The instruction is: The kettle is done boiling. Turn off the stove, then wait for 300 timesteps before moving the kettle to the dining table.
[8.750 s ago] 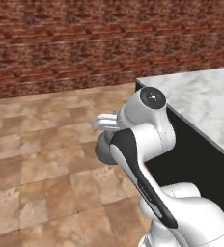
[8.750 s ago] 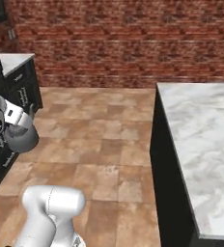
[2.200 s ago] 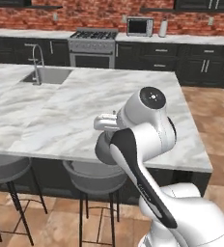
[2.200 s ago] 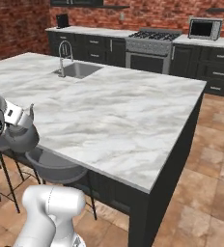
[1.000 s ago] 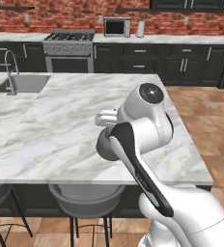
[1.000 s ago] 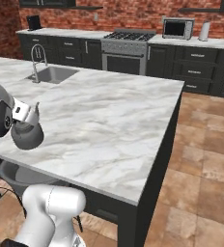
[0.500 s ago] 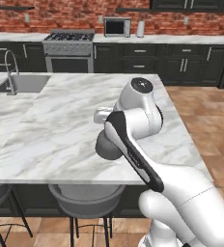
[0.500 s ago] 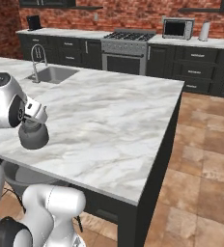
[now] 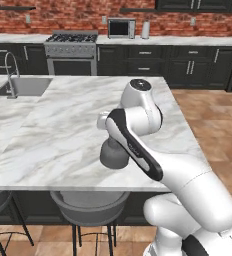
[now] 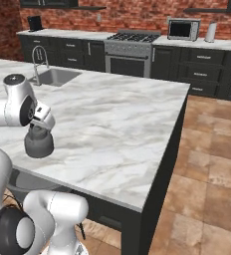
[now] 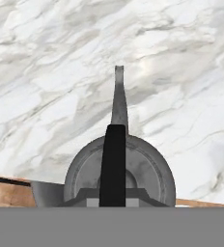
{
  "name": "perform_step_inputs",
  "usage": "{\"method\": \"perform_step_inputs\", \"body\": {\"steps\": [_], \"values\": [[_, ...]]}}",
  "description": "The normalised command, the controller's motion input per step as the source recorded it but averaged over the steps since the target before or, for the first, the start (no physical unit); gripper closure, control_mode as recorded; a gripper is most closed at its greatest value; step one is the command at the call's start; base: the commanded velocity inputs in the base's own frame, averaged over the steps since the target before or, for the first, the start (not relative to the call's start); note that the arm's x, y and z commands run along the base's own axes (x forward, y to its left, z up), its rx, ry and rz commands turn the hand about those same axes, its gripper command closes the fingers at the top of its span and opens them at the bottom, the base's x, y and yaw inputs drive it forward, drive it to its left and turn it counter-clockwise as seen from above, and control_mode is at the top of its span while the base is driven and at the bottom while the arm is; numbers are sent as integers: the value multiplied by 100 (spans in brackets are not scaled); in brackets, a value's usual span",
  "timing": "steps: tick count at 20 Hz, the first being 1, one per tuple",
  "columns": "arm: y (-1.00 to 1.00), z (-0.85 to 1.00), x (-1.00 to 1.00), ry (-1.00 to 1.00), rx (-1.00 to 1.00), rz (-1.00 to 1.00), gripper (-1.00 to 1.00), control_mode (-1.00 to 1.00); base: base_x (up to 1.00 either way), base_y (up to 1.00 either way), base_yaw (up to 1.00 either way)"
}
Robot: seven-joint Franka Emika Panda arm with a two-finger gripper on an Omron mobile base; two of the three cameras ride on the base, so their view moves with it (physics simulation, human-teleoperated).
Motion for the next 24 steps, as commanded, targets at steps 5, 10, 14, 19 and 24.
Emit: {"method": "perform_step_inputs", "body": {"steps": [5, 10, 14, 19, 24], "values": [[-7, -35, 15, 2, 0, 0, 100, -100, 0, 0, 0], [0, -27, 25, 0, -2, 0, 100, -100, 0, 0, 0], [0, -23, 33, 0, -2, 0, 100, -100, 0, 0, 0], [0, -18, 39, 2, -1, 0, 100, -100, 0, 0, 0], [0, -20, 41, 3, 0, 0, 100, -100, 0, 0, 0]]}}
